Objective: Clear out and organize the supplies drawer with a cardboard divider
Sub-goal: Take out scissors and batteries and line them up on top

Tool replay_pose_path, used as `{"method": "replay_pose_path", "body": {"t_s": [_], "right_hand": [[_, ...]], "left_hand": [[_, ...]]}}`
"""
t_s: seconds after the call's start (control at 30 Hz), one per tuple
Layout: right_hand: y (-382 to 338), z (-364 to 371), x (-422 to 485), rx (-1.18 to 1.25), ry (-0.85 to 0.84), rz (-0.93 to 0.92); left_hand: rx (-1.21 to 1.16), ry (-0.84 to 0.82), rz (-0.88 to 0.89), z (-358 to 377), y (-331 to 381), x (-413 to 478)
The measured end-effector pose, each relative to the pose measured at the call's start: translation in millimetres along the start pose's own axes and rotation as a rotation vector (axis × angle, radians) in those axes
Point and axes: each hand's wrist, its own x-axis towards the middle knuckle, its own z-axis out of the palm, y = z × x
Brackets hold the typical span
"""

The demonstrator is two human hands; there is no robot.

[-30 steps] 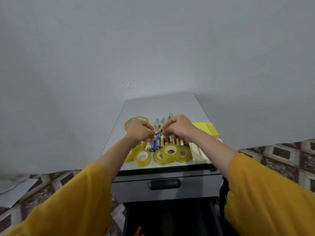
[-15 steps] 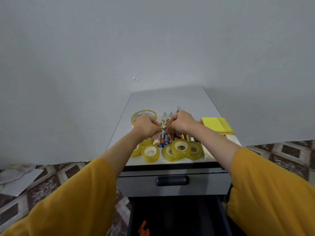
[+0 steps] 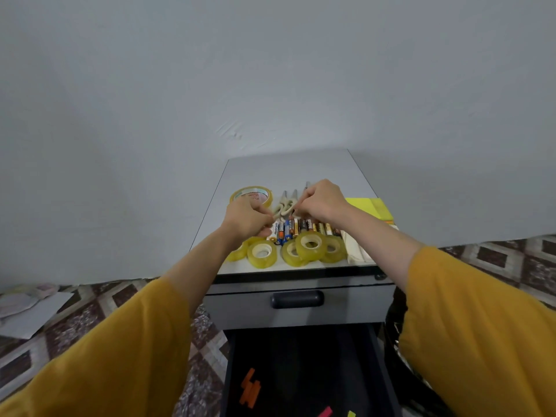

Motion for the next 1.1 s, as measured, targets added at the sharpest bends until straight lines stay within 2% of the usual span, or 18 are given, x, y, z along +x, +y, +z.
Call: {"method": "replay_pose_path", "body": {"t_s": [0.17, 0.3, 0.4, 0.6, 0.77, 0.9, 1.0, 1.1], "right_hand": [[-2.3, -2.0, -54.4, 0.129, -0.010, -0.083], [18.9, 11.4, -110.9, 0.191, -0.122, -0.094], [49.2, 27.3, -144.1, 0.193, -0.215, -0.019], [115.9, 63.9, -179.5, 0.191, -0.347, 0.121], [160.1, 95.9, -174.4, 0.173, -0.417, 0.229], [182.4, 108.6, -170.4, 0.197, -0.464, 0.301], [190.4, 111.5, -160.6, 0.175, -0.476, 0.324], [191.4, 112.3, -148.9, 0.199, -0.454, 0.354]], "left_hand": [[-0.117, -0.070, 0.055, 4.0, -5.5, -53.5], [-0.227, -0.131, 0.099, 17.7, -30.1, -104.7], [-0.249, -0.167, 0.105, 24.9, -63.0, -133.6], [-0.140, -0.213, -0.076, 50.8, -138.2, -156.7], [-0.119, -0.170, -0.153, 75.0, -184.6, -147.6], [-0.074, -0.200, -0.223, 90.2, -213.7, -133.8], [0.015, -0.250, -0.247, 97.9, -235.9, -122.2], [0.202, -0.238, -0.227, 103.0, -255.9, -113.6]]}}
